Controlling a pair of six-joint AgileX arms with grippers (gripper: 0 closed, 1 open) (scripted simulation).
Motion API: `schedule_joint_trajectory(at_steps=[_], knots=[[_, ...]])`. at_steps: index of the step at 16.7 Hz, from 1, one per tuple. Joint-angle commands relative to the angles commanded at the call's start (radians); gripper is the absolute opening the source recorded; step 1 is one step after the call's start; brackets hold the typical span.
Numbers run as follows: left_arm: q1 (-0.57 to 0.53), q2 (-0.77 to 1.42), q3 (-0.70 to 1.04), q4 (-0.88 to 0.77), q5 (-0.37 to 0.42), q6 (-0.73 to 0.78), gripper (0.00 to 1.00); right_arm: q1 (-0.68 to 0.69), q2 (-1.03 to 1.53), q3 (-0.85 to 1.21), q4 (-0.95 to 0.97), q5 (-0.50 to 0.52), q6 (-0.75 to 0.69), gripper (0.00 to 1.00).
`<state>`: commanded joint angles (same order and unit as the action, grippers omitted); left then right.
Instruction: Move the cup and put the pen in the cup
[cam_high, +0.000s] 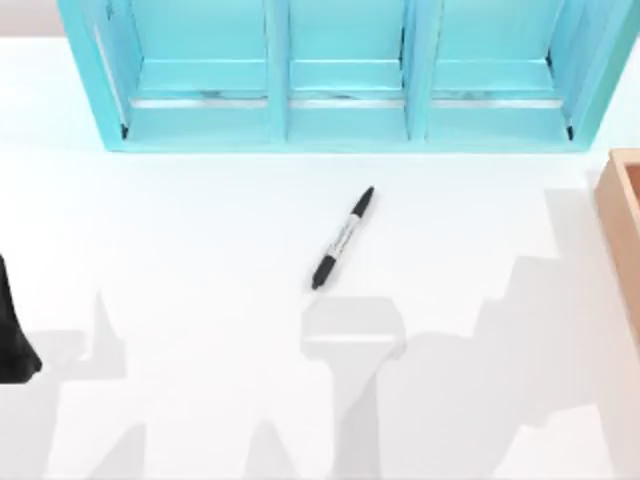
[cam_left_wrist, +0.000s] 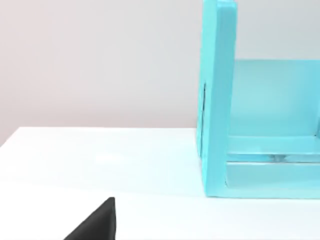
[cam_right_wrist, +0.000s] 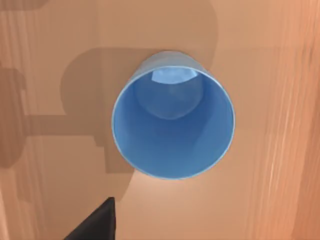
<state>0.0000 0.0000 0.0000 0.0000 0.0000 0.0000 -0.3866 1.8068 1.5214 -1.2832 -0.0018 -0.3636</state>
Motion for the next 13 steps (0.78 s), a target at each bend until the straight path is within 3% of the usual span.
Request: schedule_joint_trajectory(at_steps=[5, 13], knots=[[0.0, 0.0, 0.0, 0.0, 0.0, 0.0, 1.0, 0.003, 0.01, -0.035, 0.038, 0.0, 0.003, 1.0], [0.0, 0.0, 0.0, 0.0, 0.0, 0.0, 1.0, 0.005, 0.083, -0.269, 0.354, 0.0, 0.006, 1.0]])
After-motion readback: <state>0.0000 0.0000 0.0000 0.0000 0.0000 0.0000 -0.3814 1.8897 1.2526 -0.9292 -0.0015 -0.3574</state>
